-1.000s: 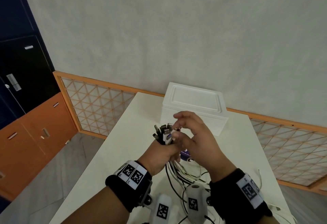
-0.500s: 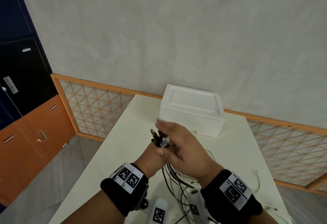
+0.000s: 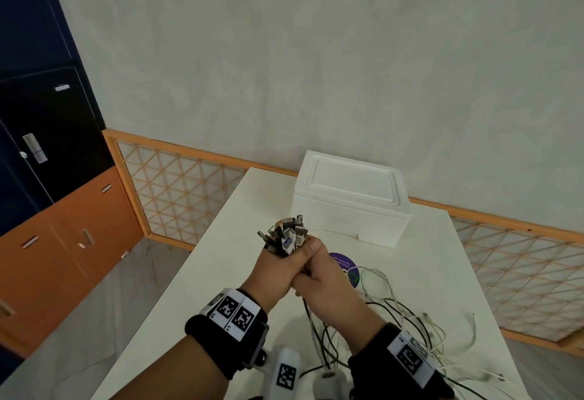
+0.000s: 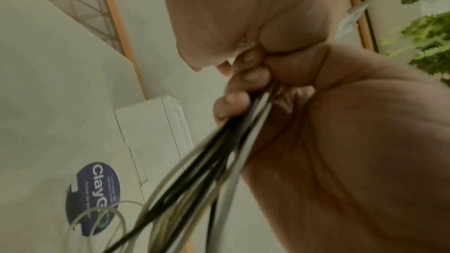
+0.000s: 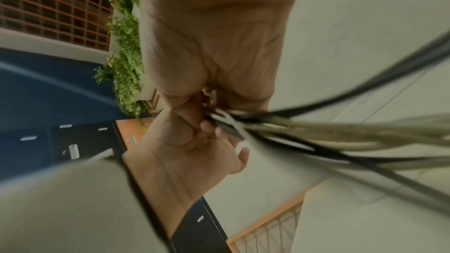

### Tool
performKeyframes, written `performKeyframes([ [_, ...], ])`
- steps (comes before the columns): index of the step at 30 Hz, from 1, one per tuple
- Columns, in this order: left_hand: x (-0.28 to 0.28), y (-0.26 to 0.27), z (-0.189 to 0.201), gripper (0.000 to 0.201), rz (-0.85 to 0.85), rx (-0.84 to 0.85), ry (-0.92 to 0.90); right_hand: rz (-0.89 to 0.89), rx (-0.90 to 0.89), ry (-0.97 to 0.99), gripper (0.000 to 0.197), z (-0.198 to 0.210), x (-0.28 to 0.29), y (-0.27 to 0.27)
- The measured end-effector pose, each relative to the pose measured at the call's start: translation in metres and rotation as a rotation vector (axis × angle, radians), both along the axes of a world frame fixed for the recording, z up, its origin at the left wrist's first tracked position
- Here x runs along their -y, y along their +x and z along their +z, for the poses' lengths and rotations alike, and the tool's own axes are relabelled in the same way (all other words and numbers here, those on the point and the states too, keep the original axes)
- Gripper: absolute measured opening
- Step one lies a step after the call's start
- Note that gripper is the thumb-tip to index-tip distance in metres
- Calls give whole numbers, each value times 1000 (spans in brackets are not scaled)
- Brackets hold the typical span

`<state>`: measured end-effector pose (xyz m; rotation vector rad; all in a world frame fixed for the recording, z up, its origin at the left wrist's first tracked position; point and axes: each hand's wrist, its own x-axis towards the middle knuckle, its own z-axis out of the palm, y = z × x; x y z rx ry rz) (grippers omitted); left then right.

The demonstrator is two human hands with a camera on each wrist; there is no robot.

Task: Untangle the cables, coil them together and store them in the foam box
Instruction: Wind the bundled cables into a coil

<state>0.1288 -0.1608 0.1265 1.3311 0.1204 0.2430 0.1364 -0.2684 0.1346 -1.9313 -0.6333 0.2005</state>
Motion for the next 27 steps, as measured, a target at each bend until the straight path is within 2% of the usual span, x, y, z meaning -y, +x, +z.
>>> performKeyframes([
  [1,-1,-1,-1,22,-20,-5,-42,2,16,2,49,1,-2,-1],
  [3,-4,-1,-4,43,-66,9,-87,1,109,-53,52,0,-4,-1],
  [5,-11,1,-6,57,-103,33,-53,-45,211,-197,43,2,-2,1],
  [8,-18,3,-6,64,-163,49,-78,-93,330,-376,26,2,-1,0],
  [10,-22,2,-5,74,-253,89,-176,-113,388,-444,27,3,-3,-3],
  [12,-29,1,-1,88,-324,113,-348,-156,404,-516,29,4,-2,-2],
  [14,-33,0,8,80,-314,103,-447,-175,440,-637,25,6,0,-1],
  [18,-19,-1,19,31,-64,-10,-244,-155,475,-742,23,11,-2,-2],
  [21,-9,-4,19,32,27,-53,-164,-161,482,-772,25,14,-5,-2],
  [27,-6,-8,18,27,67,-46,-22,-163,416,-702,19,19,-6,-5],
])
